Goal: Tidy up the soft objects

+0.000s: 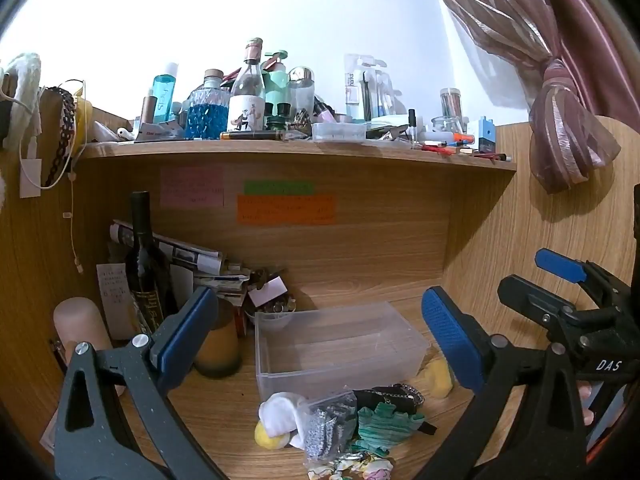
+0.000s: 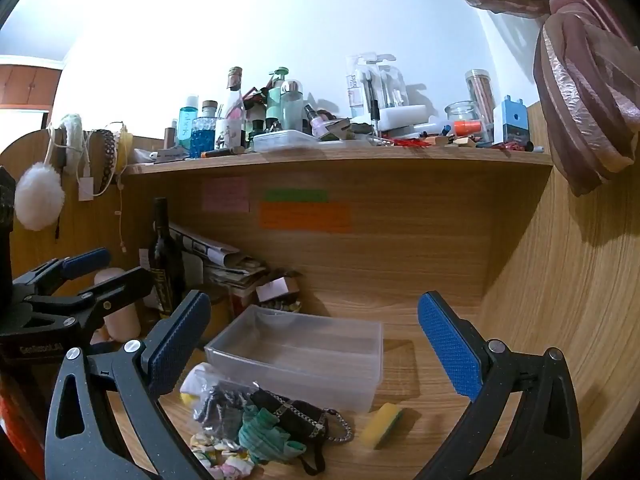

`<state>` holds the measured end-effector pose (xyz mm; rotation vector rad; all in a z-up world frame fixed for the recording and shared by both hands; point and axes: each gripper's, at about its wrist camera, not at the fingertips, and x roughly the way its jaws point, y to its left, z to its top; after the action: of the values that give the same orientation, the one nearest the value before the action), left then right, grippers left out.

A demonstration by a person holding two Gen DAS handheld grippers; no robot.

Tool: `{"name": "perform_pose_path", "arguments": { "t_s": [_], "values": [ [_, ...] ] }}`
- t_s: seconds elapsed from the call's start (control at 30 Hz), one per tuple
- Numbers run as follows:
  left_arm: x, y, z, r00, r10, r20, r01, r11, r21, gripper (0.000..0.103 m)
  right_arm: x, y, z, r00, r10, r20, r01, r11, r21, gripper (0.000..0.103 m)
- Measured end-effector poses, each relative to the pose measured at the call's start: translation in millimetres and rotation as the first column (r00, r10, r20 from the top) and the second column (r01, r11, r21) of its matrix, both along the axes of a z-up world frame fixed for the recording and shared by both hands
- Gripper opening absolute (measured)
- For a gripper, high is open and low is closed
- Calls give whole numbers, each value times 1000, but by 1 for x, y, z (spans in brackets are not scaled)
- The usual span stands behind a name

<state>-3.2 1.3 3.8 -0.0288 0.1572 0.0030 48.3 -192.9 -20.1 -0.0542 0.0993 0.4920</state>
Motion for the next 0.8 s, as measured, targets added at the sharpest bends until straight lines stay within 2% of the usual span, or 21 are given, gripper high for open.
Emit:
{"name": "perform_pose_path", "arguments": {
  "t_s": [0.8],
  "values": [
    [-1,-3,-2,1000,3,7,-3,1000,4,103,0,-1,-1,1000,-3,-1,3,1000,8,103]
  ]
}}
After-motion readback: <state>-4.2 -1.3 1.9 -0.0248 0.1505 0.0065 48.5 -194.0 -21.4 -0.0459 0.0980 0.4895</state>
